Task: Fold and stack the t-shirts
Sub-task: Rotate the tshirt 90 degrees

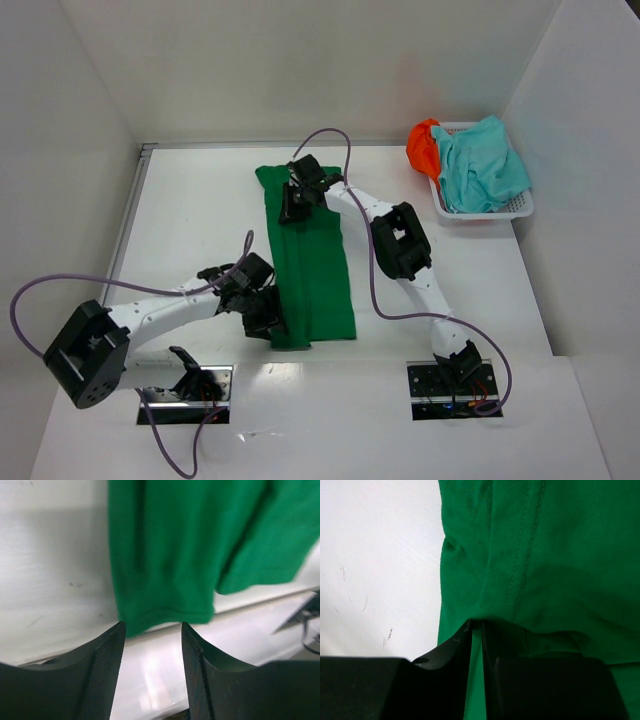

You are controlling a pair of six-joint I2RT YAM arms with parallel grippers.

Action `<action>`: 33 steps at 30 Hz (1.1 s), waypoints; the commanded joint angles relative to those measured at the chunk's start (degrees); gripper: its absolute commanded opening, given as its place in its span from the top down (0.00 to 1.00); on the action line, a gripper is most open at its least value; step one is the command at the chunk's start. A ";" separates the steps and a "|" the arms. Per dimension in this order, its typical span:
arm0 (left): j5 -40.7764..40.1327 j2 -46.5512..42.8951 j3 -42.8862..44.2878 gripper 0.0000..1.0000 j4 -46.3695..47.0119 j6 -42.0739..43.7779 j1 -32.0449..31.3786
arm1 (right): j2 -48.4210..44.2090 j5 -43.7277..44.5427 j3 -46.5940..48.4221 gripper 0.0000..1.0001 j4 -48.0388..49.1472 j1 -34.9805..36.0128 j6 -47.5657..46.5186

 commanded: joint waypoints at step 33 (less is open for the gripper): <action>-0.51 -4.14 -3.91 0.92 -5.41 -6.63 -3.72 | 4.05 1.83 4.27 0.83 -0.17 -0.86 -0.32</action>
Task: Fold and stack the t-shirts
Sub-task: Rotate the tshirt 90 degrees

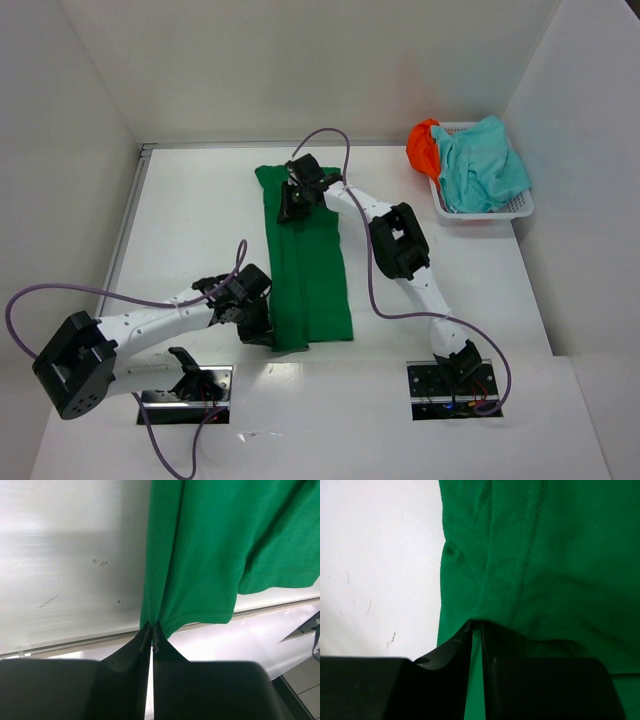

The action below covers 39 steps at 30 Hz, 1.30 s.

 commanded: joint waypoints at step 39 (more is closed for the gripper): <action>-10.86 16.95 9.94 0.72 1.83 8.54 0.24 | -1.11 2.40 -2.33 0.83 1.59 -1.52 -0.58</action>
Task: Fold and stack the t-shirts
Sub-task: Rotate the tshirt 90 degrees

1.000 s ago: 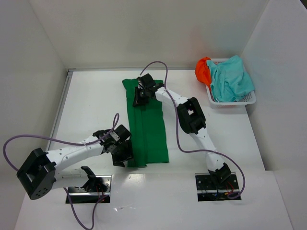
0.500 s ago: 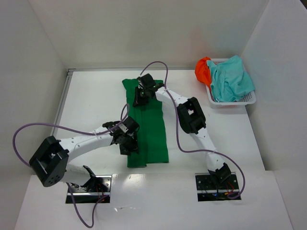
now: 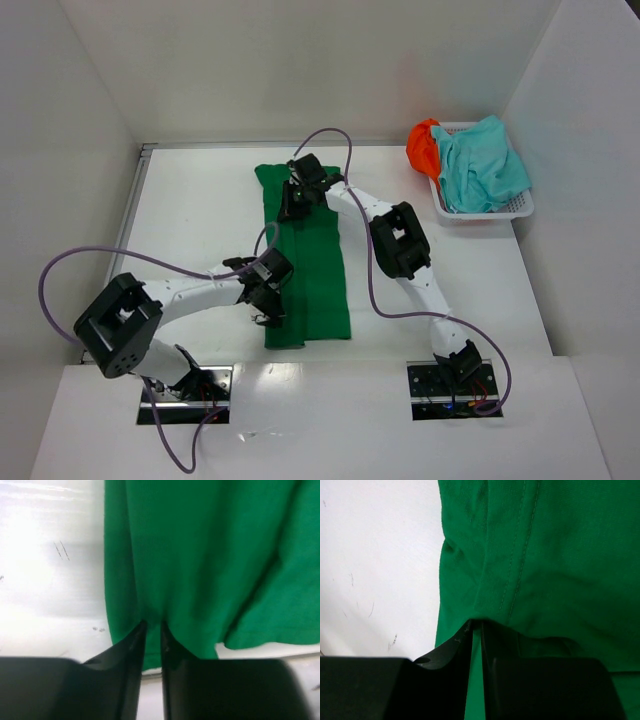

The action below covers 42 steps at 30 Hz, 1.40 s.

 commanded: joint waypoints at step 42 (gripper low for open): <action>1.89 -14.99 -6.72 0.28 -5.91 -6.62 0.18 | -1.28 5.53 -1.74 0.83 -0.84 -1.46 -2.03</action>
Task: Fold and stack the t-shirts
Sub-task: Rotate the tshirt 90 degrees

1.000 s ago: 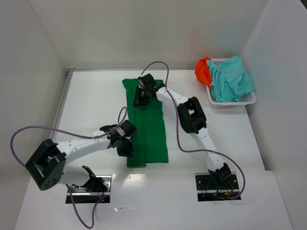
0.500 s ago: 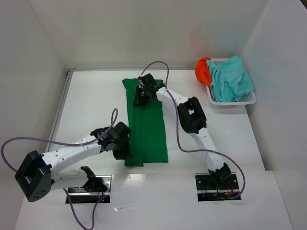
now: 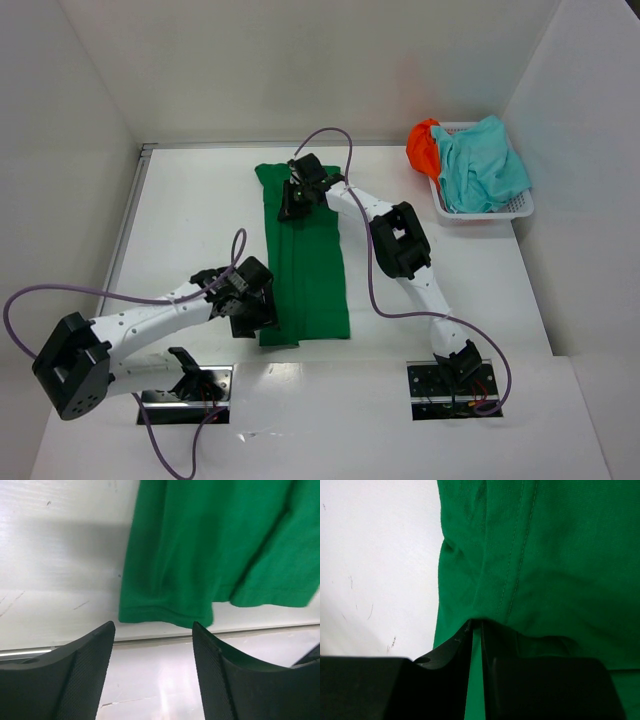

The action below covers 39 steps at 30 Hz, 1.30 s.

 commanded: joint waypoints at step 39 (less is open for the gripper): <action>2.68 -3.42 -1.14 0.42 -3.37 -3.44 0.02 | 0.43 4.46 -0.23 0.84 -1.52 -1.87 -1.99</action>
